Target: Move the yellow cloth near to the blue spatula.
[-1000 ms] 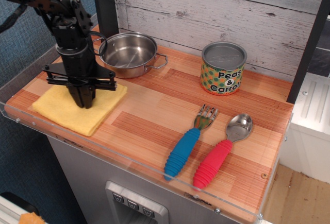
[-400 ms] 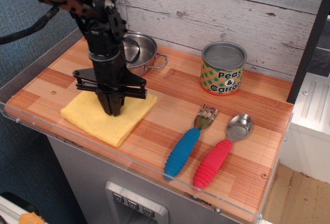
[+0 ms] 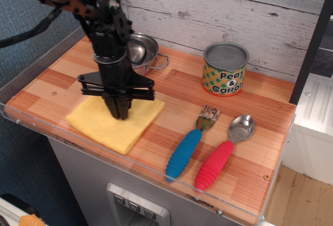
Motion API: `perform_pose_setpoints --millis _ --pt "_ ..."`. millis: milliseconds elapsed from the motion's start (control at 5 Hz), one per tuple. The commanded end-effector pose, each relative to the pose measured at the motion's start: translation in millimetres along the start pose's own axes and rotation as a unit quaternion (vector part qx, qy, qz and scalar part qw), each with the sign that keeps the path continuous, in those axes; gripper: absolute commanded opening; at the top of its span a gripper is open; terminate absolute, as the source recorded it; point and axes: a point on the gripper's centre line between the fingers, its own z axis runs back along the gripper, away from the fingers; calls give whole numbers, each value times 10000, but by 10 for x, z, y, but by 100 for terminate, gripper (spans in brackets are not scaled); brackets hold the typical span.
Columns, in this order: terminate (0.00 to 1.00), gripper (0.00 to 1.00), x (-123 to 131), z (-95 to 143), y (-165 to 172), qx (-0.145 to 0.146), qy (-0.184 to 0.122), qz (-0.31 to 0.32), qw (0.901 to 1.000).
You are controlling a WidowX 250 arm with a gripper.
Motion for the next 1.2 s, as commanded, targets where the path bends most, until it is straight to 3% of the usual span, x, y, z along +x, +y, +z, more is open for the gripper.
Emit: perform_pose_setpoints --millis 0,200,400,1000 --pt "0 0 78 124 -181 -113 -159 9 9998" --pt "0 0 70 120 -222 -187 -180 42 9997" --pt "0 0 55 124 -230 -21 -172 47 9998" --pt "0 0 97 436 -73 108 -377 92 9992"
